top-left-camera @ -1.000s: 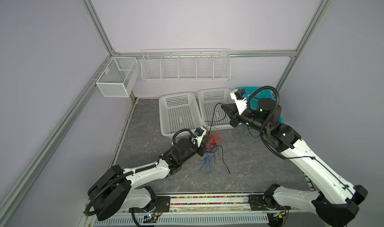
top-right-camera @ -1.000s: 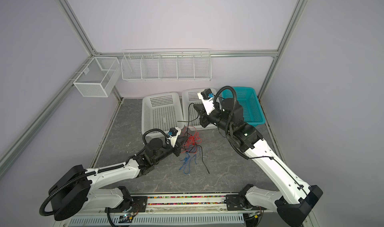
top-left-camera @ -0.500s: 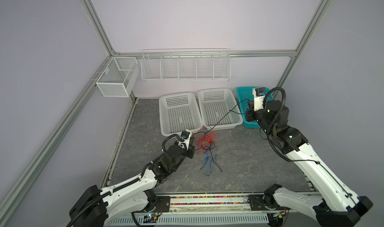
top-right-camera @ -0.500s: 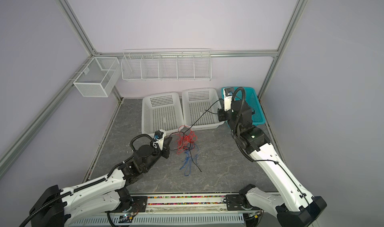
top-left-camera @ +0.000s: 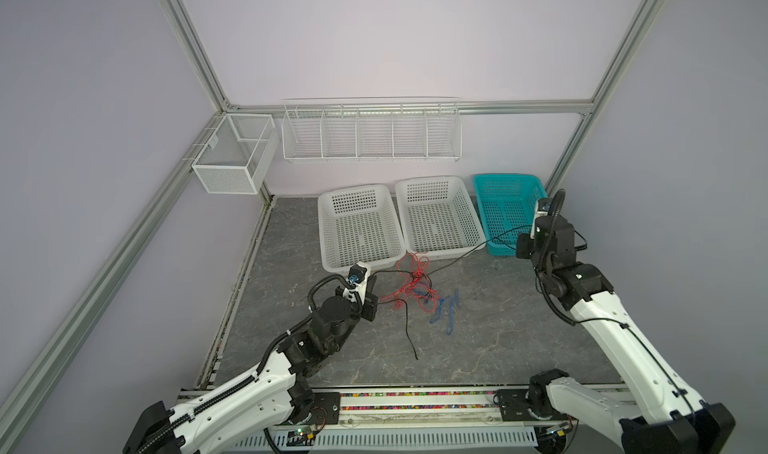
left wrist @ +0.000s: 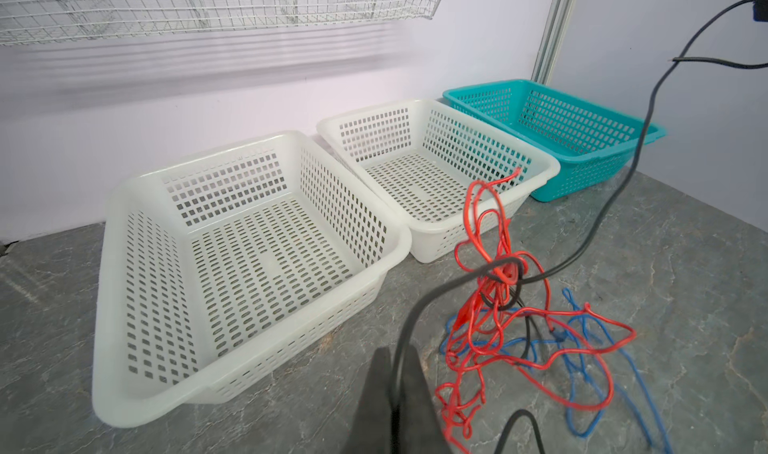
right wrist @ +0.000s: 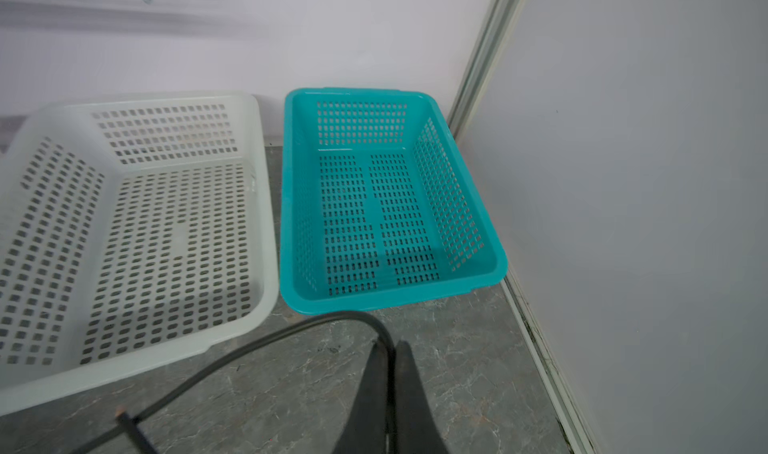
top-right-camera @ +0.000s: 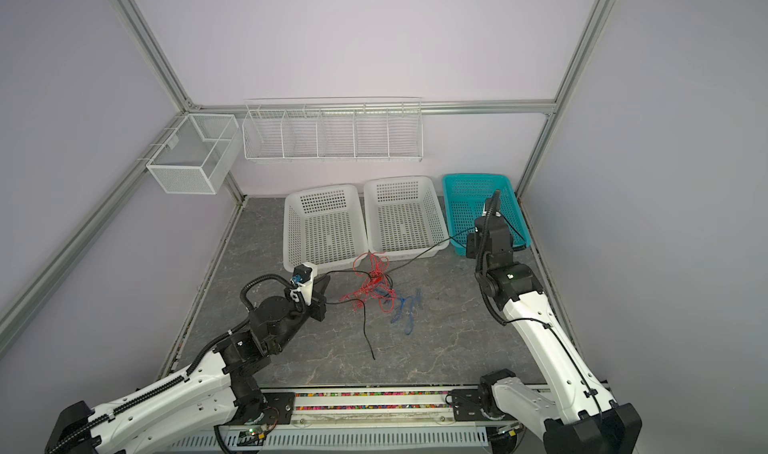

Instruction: Untangle the cables

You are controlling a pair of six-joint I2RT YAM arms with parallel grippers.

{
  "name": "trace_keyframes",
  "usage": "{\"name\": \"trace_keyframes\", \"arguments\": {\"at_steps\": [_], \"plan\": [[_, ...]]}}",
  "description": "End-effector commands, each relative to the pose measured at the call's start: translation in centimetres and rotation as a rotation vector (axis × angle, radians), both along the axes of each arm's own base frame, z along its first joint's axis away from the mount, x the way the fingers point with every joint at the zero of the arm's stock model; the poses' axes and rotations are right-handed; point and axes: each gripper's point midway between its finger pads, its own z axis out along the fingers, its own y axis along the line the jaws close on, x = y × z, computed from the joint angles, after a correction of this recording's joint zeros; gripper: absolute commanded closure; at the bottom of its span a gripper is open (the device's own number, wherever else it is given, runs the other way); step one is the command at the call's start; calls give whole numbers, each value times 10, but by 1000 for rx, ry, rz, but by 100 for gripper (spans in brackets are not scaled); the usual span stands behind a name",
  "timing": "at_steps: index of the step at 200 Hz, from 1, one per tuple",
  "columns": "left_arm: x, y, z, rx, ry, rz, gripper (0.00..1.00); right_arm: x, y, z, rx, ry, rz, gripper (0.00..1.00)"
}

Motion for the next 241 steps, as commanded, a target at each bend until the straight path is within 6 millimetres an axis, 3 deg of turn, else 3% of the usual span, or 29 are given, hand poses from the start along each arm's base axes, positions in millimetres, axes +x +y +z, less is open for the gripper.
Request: {"name": "trace_keyframes", "arguments": {"at_steps": [1,7,53,88,170,241], "plan": [[2,11,21,1,-30,40,100,-4,-17,-12,36,8,-82,94],[3,12,22,8,-31,45,100,-5,-28,-16,40,17,-118,94],[3,30,28,40,-46,102,100,-12,-62,-39,68,64,-242,94],[2,42,45,14,-79,136,100,-17,-76,-49,97,69,-278,94],[-11,39,135,-176,-221,63,100,-20,-88,-62,96,91,-312,94],[-34,49,218,-288,-366,2,100,-20,-90,-64,109,87,-310,94]]}}
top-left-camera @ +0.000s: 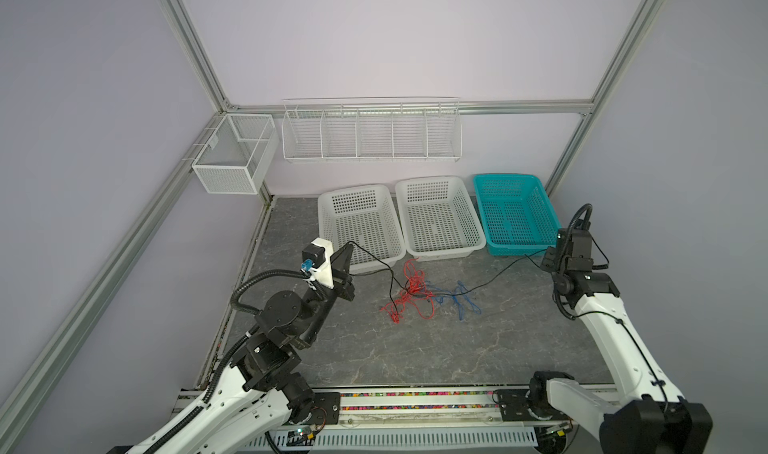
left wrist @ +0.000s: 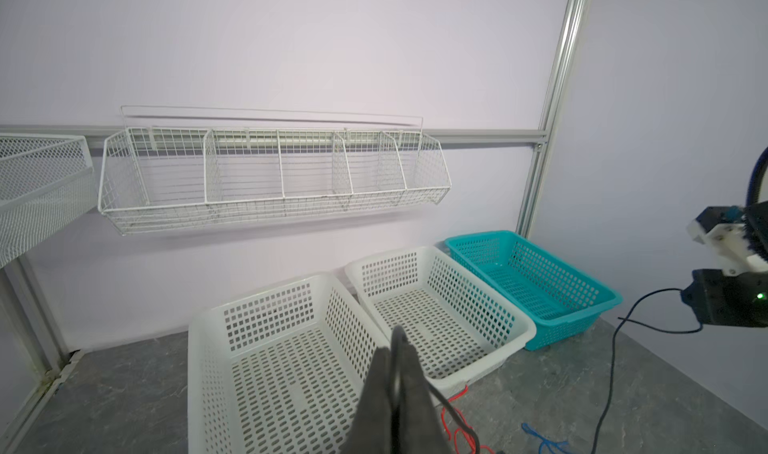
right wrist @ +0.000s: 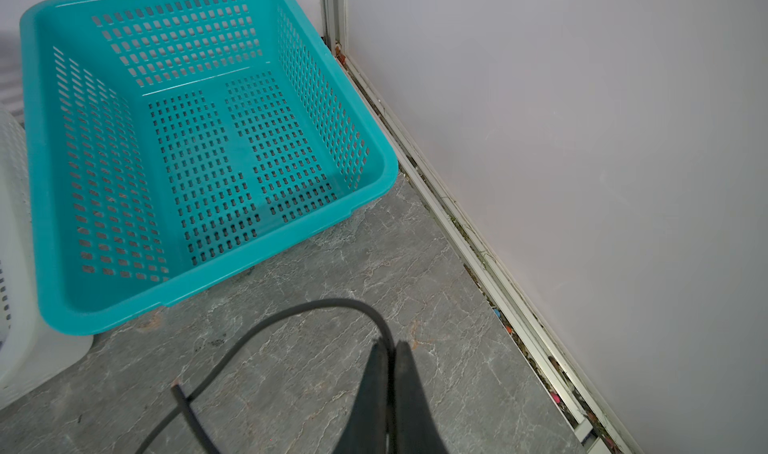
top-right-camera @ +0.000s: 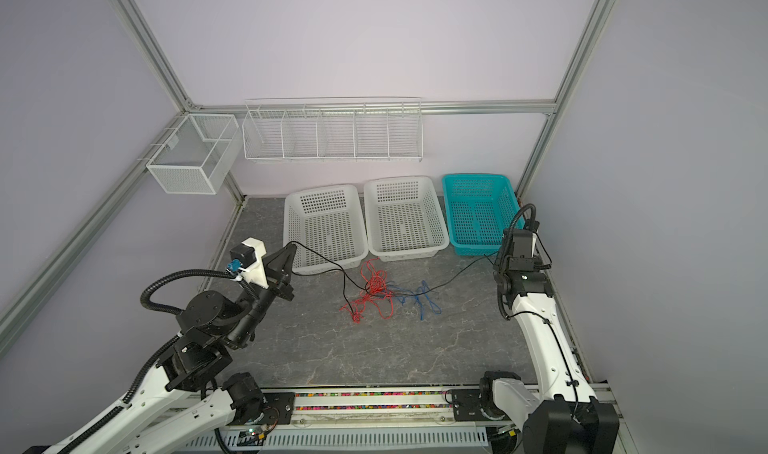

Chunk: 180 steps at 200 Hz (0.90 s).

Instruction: Untangle the cables

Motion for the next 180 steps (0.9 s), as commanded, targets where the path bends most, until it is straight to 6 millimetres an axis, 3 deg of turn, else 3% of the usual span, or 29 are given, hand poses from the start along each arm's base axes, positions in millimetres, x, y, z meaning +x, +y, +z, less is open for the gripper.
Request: {"name": "trace_keyframes", "arguments": {"at_steps": [1,35,51,54,62,123,135,180], "plan": [[-13,7,42,-50,-98,-27,100,2,0,0,14,-25,1,94],[-25,17,76,-98,-184,-33,100,3,1,-1,18,-25,6,94],[-26,18,84,-96,-208,-26,100,6,5,0,32,-38,25,94],[-25,18,84,-93,-209,-21,100,3,6,-9,37,-18,30,94],[-22,19,85,-86,-209,0,100,5,10,-11,48,-22,50,94],[17,11,84,-4,-171,132,100,17,46,-6,168,-68,232,94],[30,2,78,19,-145,129,100,17,50,-6,181,-72,251,94],[70,4,73,1,-83,150,100,15,69,7,219,-129,340,94]]}}
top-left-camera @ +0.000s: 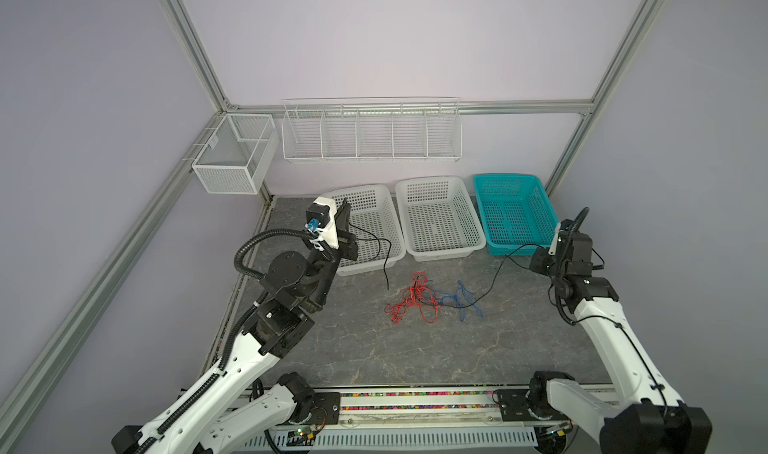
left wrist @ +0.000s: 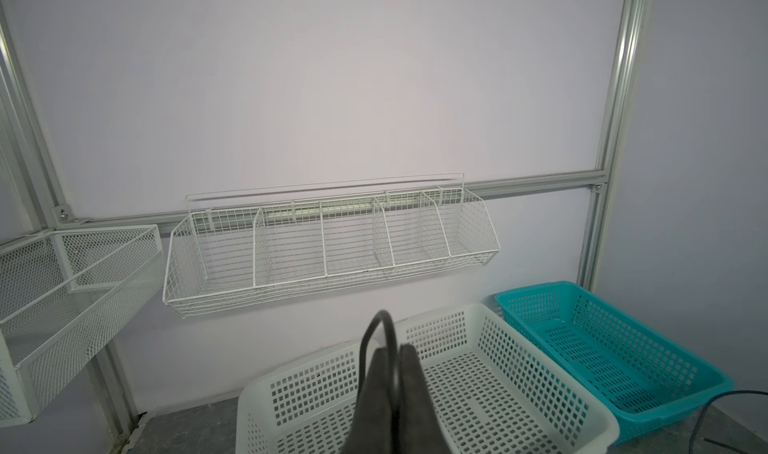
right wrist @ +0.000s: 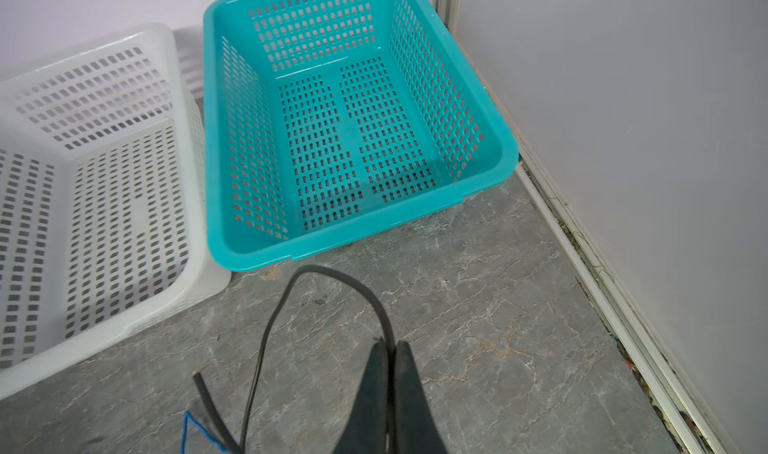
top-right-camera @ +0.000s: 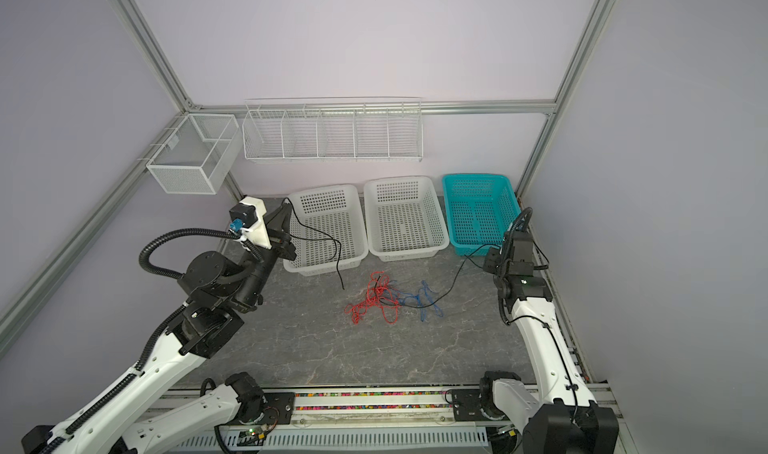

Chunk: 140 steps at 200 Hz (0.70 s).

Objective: Untangle the cables
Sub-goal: 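Lift the black wire with the left gripper over the nearest white basket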

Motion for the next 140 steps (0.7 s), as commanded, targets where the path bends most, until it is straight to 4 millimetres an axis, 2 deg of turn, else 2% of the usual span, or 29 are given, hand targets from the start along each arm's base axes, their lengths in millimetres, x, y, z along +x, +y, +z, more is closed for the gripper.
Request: {"name": "trace_keyframes", "arguments": {"at_steps": [1,36,56,83,109,140], "plan": [[11,5,14,-52,-2,-18,100,0,18,15,36,-76,83,94],[54,13,6,-72,43,-7,100,-5,34,34,81,-155,149,94],[82,20,-8,-88,81,14,100,-9,47,43,100,-183,206,94],[121,26,-44,-97,163,50,100,-17,73,57,126,-222,341,93],[155,29,-90,-66,261,112,100,-26,107,70,148,-243,510,92],[180,26,-145,-16,388,154,100,-37,139,81,188,-264,669,92]]}}
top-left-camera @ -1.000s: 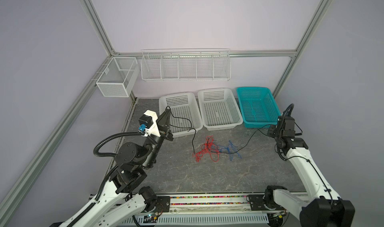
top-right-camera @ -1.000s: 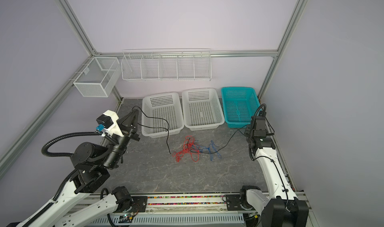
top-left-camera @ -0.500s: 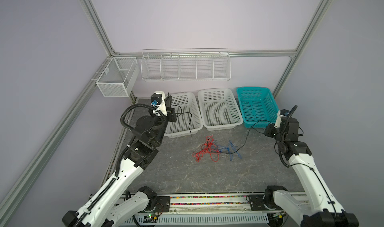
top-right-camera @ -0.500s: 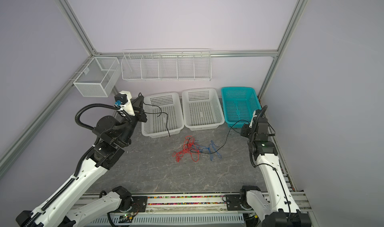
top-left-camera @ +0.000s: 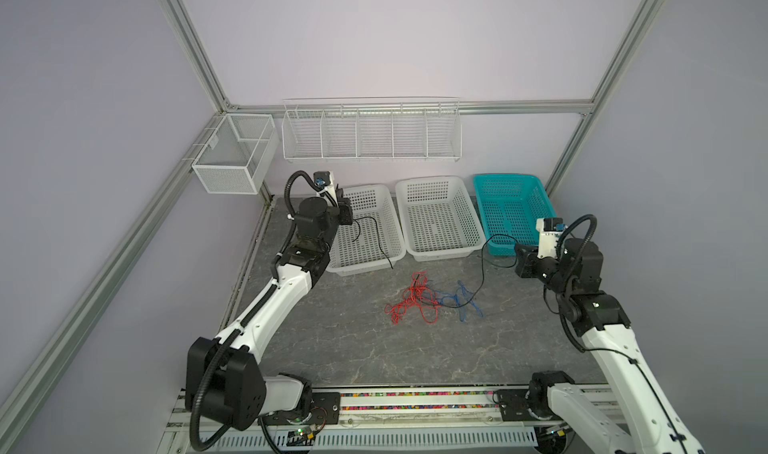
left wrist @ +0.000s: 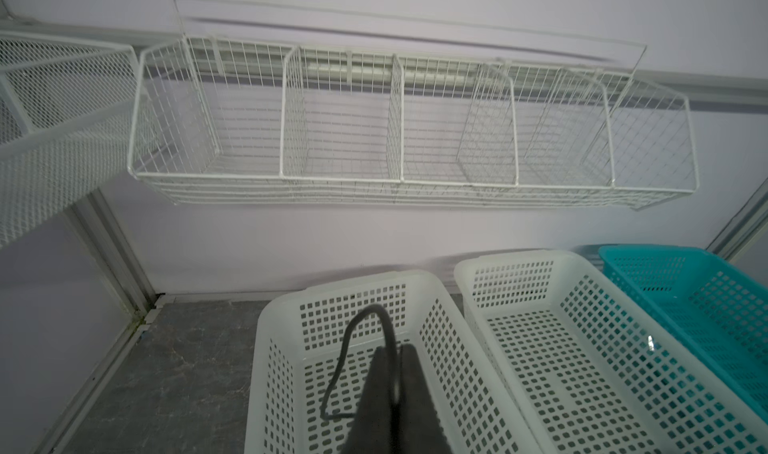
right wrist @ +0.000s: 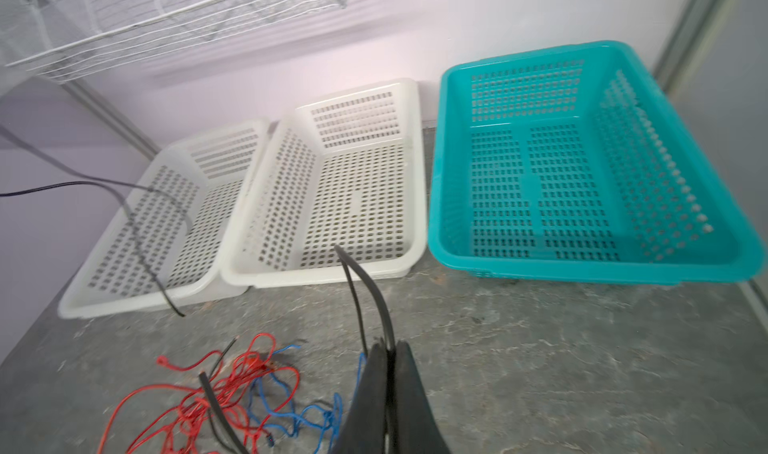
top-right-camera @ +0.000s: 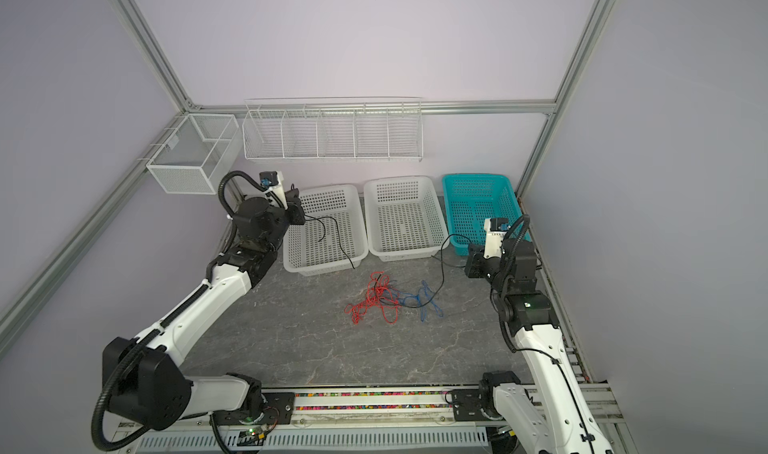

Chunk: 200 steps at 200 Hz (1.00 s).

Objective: Untangle the cables
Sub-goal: 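Lift the black wire with the left gripper over the nearest white basket, then lower the black wire into the white basket and open the left gripper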

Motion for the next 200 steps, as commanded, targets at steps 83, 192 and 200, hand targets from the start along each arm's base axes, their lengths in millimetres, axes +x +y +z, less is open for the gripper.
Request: {"name": "trace_keyframes", "arguments": {"at_steps": [83,192,200], "plan": [[28,6,-99,36,258,103,100,-21,63,42,110,-115,319,91],[64,47,-177,264,522,430,100,-23,73,28,89,-77,332,90],[65,46,-178,305,525,440,100,-22,74,27,88,-73,334,90]]}}
